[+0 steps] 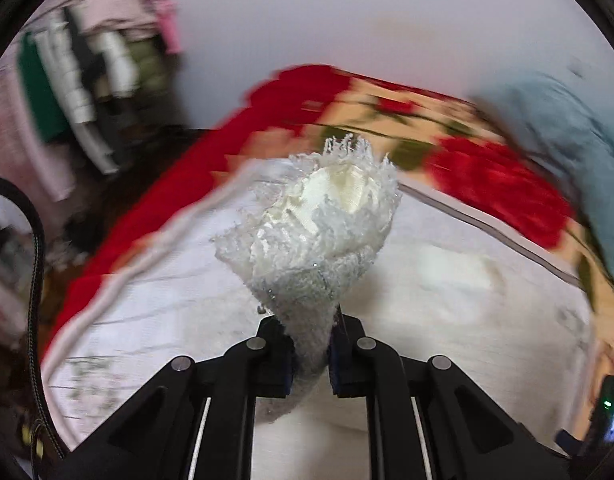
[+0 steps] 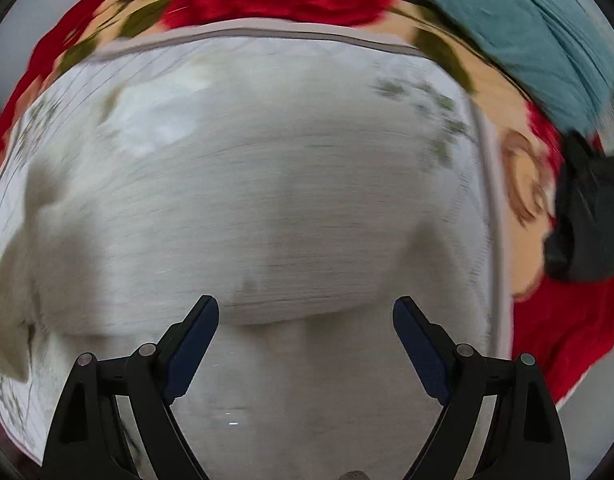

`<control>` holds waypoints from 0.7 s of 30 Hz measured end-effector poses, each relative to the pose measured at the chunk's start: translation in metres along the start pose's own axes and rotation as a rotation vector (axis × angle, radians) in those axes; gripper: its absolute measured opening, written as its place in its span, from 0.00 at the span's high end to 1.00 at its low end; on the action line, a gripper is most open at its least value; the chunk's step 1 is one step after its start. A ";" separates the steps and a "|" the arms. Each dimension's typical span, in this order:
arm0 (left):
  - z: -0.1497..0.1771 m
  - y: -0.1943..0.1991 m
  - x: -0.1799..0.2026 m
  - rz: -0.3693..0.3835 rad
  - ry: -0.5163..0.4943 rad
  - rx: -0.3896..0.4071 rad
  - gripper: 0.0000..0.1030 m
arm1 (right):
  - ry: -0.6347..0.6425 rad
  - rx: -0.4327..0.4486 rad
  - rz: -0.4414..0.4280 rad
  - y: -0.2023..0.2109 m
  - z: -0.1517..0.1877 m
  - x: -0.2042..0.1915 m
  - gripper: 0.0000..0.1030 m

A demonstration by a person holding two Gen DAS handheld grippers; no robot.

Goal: Fold large clothes

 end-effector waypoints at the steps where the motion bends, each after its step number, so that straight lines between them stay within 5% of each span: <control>1: 0.004 -0.001 0.025 0.043 -0.015 -0.016 0.91 | -0.029 0.000 0.013 -0.003 -0.002 0.020 0.12; 9: 0.042 -0.008 0.194 0.242 -0.148 -0.117 0.91 | -0.176 -0.013 0.069 -0.017 0.009 0.130 0.12; 16: 0.078 -0.015 0.241 0.259 -0.215 -0.200 0.82 | -0.259 -0.024 0.007 -0.023 0.019 0.172 0.12; 18: 0.080 -0.019 0.243 0.251 -0.213 -0.215 0.67 | -0.288 -0.018 -0.051 -0.023 0.016 0.178 0.12; 20: 0.075 -0.017 0.241 0.260 -0.202 -0.207 0.17 | -0.307 -0.004 -0.097 -0.016 0.012 0.180 0.12; 21: 0.072 -0.016 0.238 0.259 -0.195 -0.193 0.10 | -0.313 0.004 -0.125 -0.013 0.009 0.181 0.12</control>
Point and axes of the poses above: each gripper's, at about its wrist camera, not at the fingertips, and y roughly against the way its jaws point, x to its right, z to its underside, the point moved 8 cm from there along -y, roughly the way its jaws point, and after that the axes turned 6 degrees about x, right-handed, at the moved point
